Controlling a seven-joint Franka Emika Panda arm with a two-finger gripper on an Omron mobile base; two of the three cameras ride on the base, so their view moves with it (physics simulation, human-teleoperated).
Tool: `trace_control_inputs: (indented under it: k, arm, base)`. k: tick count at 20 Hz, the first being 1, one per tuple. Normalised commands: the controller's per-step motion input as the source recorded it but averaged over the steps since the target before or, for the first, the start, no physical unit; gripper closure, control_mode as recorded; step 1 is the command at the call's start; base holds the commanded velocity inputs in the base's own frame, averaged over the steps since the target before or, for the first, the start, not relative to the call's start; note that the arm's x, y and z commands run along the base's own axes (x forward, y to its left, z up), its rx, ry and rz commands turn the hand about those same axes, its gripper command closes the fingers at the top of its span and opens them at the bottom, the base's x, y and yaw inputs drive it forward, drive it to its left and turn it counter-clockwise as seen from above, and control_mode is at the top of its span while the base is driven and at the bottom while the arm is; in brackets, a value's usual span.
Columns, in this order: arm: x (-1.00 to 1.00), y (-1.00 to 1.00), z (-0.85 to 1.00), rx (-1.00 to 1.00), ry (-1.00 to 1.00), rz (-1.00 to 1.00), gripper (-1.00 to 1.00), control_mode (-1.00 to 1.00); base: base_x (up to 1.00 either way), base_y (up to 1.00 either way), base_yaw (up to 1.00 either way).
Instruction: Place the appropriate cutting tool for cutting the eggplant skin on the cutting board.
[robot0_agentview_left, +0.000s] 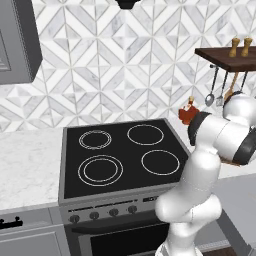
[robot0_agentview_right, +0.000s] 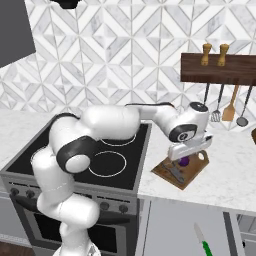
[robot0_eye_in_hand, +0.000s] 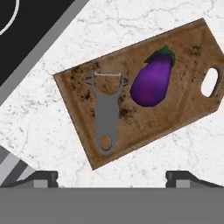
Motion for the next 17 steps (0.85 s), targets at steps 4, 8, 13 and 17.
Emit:
trace_control_inputs:
  k: [4, 8, 13, 17]
  arm:
    - [-0.53, 0.15, 0.76, 0.0, 0.0, 0.0, -1.0, -1.0]
    - [-0.54, 0.43, 0.61, 0.0, 0.02, 0.01, -1.0, -1.0]
    - [-0.16, 0.79, 0.26, 0.0, 0.11, 0.04, -1.0, -1.0]
    - [-0.03, 0.86, 0.01, -0.01, 0.06, 0.04, -1.0, -1.0]
  base:
    - [0.0, 0.0, 0.0]
    - [0.0, 0.0, 0.0]
    - [0.0, 0.0, 0.0]
    - [0.0, 0.0, 0.0]
